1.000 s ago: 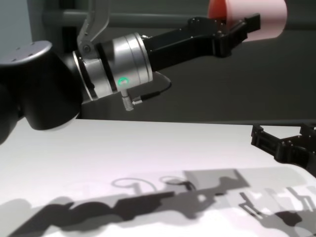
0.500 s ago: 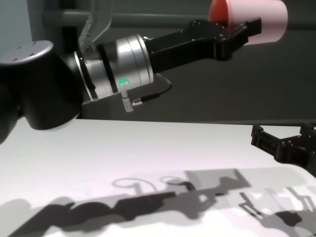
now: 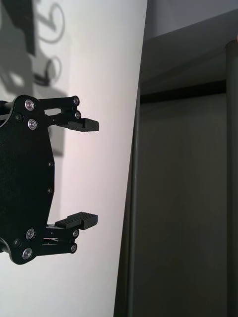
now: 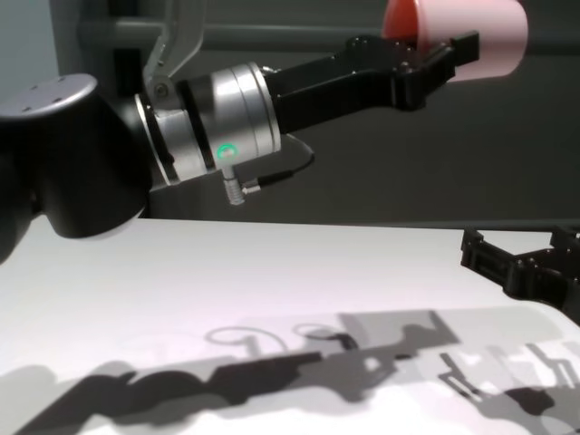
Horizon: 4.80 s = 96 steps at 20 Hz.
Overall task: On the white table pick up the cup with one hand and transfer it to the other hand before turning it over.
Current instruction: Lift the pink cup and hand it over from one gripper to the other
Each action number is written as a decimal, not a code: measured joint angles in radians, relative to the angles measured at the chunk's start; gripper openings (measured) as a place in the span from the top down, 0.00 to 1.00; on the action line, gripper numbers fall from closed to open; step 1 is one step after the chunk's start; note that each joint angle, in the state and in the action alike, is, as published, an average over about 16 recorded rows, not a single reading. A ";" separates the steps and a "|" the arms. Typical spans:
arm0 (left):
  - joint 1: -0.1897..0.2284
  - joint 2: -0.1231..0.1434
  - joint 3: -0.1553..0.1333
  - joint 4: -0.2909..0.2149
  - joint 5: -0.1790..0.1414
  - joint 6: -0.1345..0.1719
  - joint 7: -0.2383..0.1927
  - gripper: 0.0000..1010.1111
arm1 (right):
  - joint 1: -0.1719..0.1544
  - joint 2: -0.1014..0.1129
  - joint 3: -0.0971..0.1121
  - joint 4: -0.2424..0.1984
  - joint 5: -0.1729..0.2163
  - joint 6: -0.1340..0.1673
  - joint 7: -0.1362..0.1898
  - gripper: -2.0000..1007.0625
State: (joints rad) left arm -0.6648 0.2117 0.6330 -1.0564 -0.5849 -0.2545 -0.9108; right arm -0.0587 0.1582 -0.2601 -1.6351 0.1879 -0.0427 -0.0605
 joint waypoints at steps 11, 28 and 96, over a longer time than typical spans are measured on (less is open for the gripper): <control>0.001 0.000 -0.001 0.000 0.000 -0.001 -0.002 0.95 | -0.003 -0.005 0.007 -0.003 0.003 -0.005 0.012 0.01; 0.001 0.000 -0.002 0.000 0.000 -0.002 -0.002 0.95 | -0.058 -0.062 0.125 -0.093 0.234 -0.044 0.172 0.00; 0.001 0.000 -0.002 0.000 0.000 -0.002 -0.002 0.95 | 0.232 -0.118 0.106 0.233 1.162 0.107 0.673 0.01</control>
State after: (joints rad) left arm -0.6634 0.2117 0.6310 -1.0563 -0.5850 -0.2565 -0.9128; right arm 0.1731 0.0405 -0.1543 -1.4019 1.3502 0.0639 0.6123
